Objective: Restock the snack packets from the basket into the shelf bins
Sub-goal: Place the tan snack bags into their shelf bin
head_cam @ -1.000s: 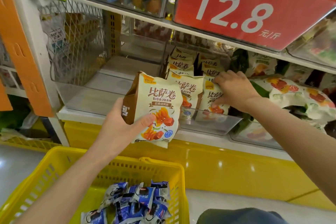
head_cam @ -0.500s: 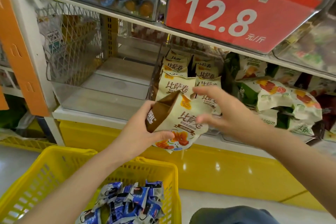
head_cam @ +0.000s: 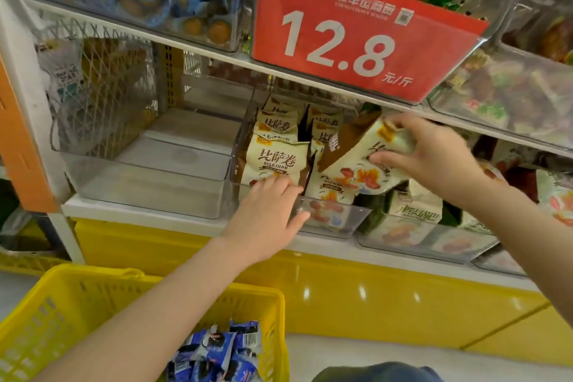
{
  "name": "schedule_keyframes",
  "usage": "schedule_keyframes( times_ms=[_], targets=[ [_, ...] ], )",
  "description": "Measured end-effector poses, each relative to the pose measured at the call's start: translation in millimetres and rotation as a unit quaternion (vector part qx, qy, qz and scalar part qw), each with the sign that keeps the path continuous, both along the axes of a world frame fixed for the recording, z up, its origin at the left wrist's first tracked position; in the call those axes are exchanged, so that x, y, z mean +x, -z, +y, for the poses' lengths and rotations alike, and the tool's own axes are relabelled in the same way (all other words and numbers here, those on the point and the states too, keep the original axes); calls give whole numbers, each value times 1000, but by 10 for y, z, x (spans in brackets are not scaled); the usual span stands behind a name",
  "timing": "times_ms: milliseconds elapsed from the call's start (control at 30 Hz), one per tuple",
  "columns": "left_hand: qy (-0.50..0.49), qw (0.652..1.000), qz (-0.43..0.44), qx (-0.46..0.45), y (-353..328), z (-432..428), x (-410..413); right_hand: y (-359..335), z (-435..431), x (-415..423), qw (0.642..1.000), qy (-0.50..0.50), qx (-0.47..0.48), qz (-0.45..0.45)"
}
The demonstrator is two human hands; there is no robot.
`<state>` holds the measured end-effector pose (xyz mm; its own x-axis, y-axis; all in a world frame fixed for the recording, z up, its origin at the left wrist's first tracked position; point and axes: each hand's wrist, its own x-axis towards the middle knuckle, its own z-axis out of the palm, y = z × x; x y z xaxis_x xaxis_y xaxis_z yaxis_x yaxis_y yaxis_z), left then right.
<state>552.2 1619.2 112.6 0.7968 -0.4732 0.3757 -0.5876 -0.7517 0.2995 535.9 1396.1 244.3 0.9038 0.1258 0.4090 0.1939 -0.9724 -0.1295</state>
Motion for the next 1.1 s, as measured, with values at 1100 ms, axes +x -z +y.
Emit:
schedule_keyframes(
  times_ms=[1100],
  targets=[
    [10,995,-74,-65,205,552,-392,976,730,-524,995,-74,-47,-43]
  ],
)
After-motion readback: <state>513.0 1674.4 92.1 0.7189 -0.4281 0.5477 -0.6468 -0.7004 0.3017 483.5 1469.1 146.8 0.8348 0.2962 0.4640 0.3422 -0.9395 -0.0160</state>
